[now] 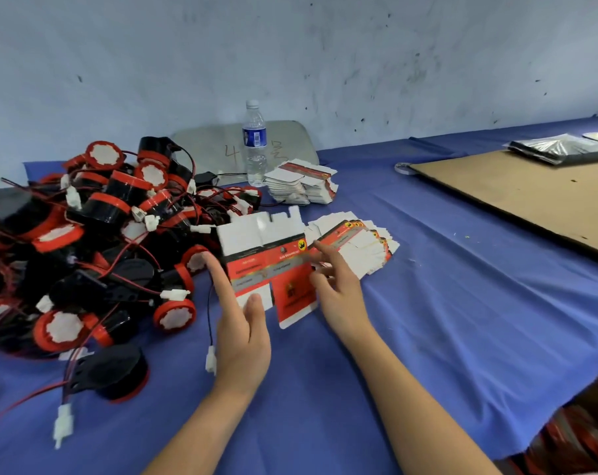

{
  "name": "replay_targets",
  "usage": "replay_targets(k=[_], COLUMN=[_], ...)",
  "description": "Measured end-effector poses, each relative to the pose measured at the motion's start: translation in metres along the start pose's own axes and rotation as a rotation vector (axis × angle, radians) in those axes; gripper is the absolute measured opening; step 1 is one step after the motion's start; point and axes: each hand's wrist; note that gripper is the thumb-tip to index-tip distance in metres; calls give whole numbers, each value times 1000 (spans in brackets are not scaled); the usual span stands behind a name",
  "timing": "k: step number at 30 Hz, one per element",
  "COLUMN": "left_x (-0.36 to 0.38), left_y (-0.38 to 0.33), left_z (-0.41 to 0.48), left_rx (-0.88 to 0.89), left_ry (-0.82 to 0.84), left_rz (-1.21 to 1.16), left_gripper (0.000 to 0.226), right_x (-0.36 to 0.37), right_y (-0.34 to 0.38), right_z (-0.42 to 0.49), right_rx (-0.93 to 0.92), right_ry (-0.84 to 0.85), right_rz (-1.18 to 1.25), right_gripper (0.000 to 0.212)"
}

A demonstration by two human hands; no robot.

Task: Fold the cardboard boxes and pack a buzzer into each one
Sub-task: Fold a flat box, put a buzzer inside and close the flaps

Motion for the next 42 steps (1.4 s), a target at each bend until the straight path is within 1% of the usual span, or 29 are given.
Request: replay_targets(k=[1, 3, 5, 8, 11, 15, 17, 21, 23, 24, 27, 28, 30, 32, 33, 35, 38, 40, 42], left_x=[1, 2, 4, 3, 2, 3, 3, 3, 4, 4, 8, 9, 9, 4, 1, -3, -4, -5, -5], left_y=[0, 2, 3, -3, -4, -7, -8, -2, -1, 0, 5, 6, 8, 10, 11, 13, 13, 12, 11], left_z=[-1, -2, -1, 0, -3, -3, -3, -4, -5, -6, -6, -5, -2, 3, 6, 10, 11, 10, 9], left_rx=[-18, -46, -38, 11, 28, 137, 181, 145, 164, 170, 149, 120, 37, -55, -98, -148, -186, -196, -191], left_ry=[1, 17, 34, 40, 95, 158, 159, 83, 108, 131, 150, 145, 85, -28, -76, -116, -103, -71, 4], left_rz=[0, -8, -14, -90, -125, -16, 20, -17, 18, 51, 252, 317, 322, 239, 193, 123, 87, 40, -29], left_gripper=[81, 85, 83, 79, 82, 102, 105, 102, 100, 99, 94, 92, 86, 86, 87, 86, 88, 94, 98], right_x=[1, 3, 5, 8, 12, 15, 15, 16, 18, 19, 21, 22, 24, 22, 20, 18, 21, 22, 20], right_y=[0, 0, 2, 6, 7, 9, 8, 9, 11, 12, 13, 12, 13, 14, 14, 14, 15, 18, 25], right_z=[-1, -4, -6, -10, -12, -14, -14, -16, -19, -19, -19, -20, -19, -16, -14, -12, -17, -18, -16], right_rx=[-48, -98, -102, -124, -174, -222, -239, -243, -216, -196, -134, -99, -16, 42, 54, 65, 112, 128, 103], right_ry=[8, 35, 59, 105, 140, 177, 178, 168, 170, 171, 181, 184, 167, 143, 142, 170, 245, 285, 275], right_rz=[-35, -74, -69, -8, 56, 92, 122, 164, 205, 240, 298, 325, 394, 447, 462, 453, 453, 544, 603], right_gripper=[46, 62, 81, 100, 112, 119, 118, 119, 111, 98, 35, 23, 24, 24, 23, 22, 21, 38, 52])
Point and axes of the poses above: each hand's wrist, its own z-axis towards the middle knuckle, its own x-axis out of the palm, y = z × x, and after that the axes turned 7 degrees about z, right-handed
